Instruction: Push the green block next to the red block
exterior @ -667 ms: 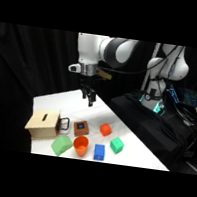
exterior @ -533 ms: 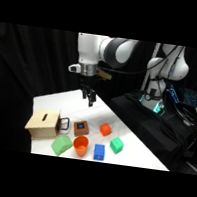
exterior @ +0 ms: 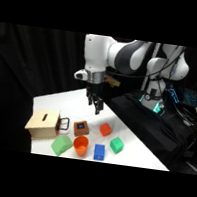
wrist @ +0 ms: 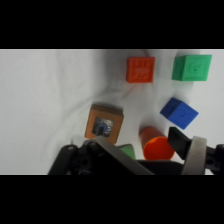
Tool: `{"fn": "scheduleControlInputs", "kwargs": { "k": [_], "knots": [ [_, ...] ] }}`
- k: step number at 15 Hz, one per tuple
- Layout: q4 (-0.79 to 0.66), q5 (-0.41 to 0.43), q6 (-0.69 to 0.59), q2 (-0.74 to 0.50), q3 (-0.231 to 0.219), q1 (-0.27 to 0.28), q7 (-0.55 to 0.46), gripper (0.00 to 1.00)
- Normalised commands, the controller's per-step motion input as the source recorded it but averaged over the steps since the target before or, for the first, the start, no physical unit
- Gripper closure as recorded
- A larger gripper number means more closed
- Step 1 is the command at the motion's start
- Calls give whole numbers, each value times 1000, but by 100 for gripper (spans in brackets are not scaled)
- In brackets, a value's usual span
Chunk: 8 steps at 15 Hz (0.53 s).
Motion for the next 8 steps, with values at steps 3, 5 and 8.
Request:
{"fn": "scheduleControlInputs", "kwargs": {
  "k": [3, 5, 8],
  "knots": [
    [-221, -213, 167, -126, 177, 266, 569, 0],
    [-141, -181, 144, -51, 165, 238, 467, 0],
    [-60, -158, 159, 45, 143, 210, 397, 0]
  ]
}}
